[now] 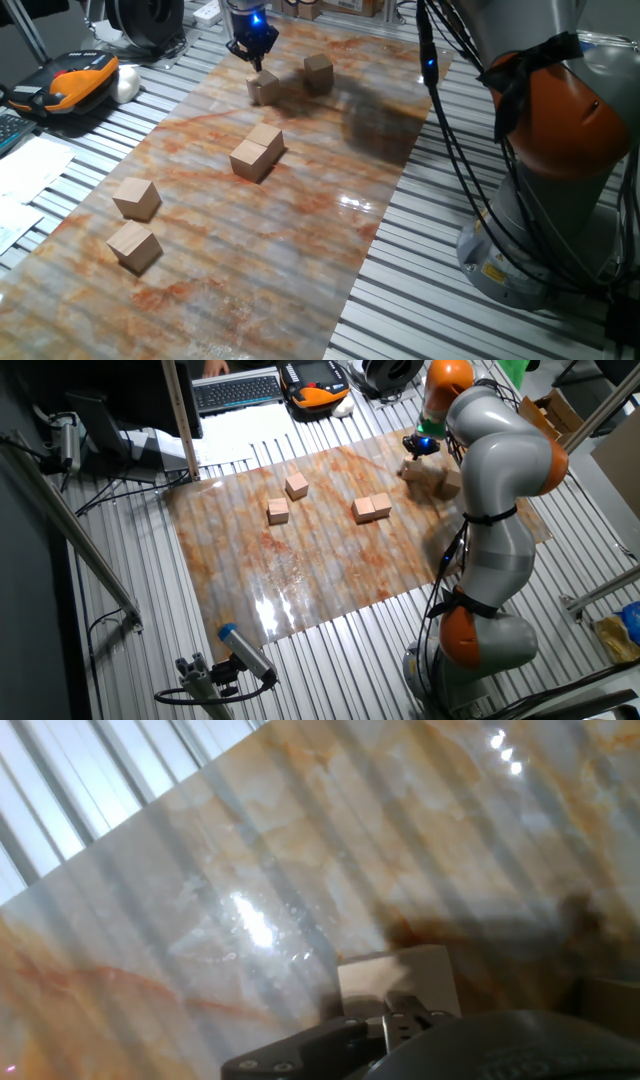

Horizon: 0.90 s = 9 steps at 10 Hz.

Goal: Stack the blocks into a pyramid shape

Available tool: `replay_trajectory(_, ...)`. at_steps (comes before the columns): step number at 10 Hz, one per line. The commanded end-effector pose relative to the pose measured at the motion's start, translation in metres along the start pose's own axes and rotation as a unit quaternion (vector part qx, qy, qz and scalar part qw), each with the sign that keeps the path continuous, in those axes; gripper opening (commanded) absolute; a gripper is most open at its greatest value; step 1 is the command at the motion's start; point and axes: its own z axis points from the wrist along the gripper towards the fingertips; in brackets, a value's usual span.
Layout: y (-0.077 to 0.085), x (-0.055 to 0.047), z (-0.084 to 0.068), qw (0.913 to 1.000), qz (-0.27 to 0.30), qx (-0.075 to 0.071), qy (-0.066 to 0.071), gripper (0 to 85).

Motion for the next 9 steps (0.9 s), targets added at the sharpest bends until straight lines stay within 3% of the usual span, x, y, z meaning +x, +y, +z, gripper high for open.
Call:
replay_trajectory(1, 0.0006, -0.0005, 0.0007, 1.0, 0.005, 0.0, 0.0, 0.0)
replay_trajectory(2, 0.0008, -0.0004, 0.0009, 0.9999, 0.01, 0.004, -0.001, 17.0)
replay_trajectory(3, 0.0017, -0.0007, 0.0006, 0.9998, 0.017, 0.01, -0.006, 17.0)
replay_trajectory(4, 0.0032, -0.0011, 0.0004, 0.9996, 0.024, 0.013, -0.011, 34.0)
replay_trajectory(8, 0.0033, -0.001, 0.001, 0.9995, 0.024, 0.012, -0.017, 34.0)
replay_trajectory(9, 0.0033, -0.001, 0.0013, 0.9995, 0.022, 0.01, -0.018, 51.0)
